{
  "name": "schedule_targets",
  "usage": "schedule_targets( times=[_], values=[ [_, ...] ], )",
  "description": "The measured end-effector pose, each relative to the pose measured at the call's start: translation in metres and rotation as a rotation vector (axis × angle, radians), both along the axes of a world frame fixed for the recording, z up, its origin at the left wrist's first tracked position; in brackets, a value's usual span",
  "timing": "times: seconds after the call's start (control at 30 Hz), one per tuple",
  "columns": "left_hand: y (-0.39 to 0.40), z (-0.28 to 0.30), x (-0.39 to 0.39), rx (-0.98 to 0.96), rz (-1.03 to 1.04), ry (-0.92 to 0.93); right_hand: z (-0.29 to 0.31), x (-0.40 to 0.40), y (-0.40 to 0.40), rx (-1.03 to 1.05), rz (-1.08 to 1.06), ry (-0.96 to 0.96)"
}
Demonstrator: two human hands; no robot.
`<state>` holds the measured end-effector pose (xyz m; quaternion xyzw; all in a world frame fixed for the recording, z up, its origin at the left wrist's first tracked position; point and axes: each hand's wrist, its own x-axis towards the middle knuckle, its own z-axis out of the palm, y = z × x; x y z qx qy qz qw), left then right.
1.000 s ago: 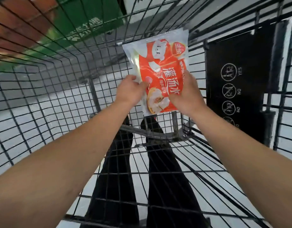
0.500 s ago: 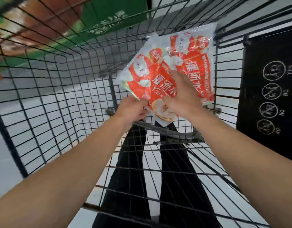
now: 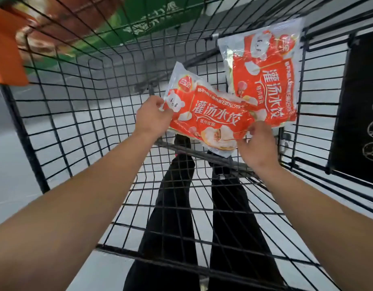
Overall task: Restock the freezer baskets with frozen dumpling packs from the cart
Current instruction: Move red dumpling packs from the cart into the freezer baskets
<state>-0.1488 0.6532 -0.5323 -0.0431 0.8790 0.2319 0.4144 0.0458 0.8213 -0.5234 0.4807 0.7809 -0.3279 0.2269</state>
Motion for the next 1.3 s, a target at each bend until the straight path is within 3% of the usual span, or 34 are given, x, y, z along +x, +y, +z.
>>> schedule_targets(
  times=[0.07,0.2,0.33,0.5,0.6,0.83,1.1,1.3],
  values=[
    [0.003,-0.012,-0.008,-0.018,-0.068,0.038,-0.007,0.005,-0.008,-0.057,-0.115,-0.070],
    [0.007,-0.030,-0.014,-0.076,-0.042,0.059,-0.018,-0.009,-0.019,-0.122,-0.600,-0.010],
    [0.009,-0.039,-0.017,-0.073,-0.017,0.018,-0.029,-0.018,-0.016,-0.143,-0.681,0.015],
    [0.004,-0.040,-0.019,0.028,0.115,-0.091,-0.032,-0.010,-0.014,-0.101,-0.647,0.028],
    [-0.005,-0.026,-0.012,0.031,0.072,-0.099,-0.018,-0.005,-0.019,-0.099,-0.603,0.029],
    [-0.049,0.065,0.001,0.146,0.181,-0.112,0.067,-0.009,-0.014,-0.021,-0.485,0.120],
    [-0.108,0.176,0.020,0.214,0.204,0.170,0.167,-0.012,-0.037,-0.060,-0.415,0.343],
    [-0.164,0.249,0.062,0.334,0.375,0.303,0.246,-0.007,-0.065,-0.178,-0.368,0.494]
  ],
)
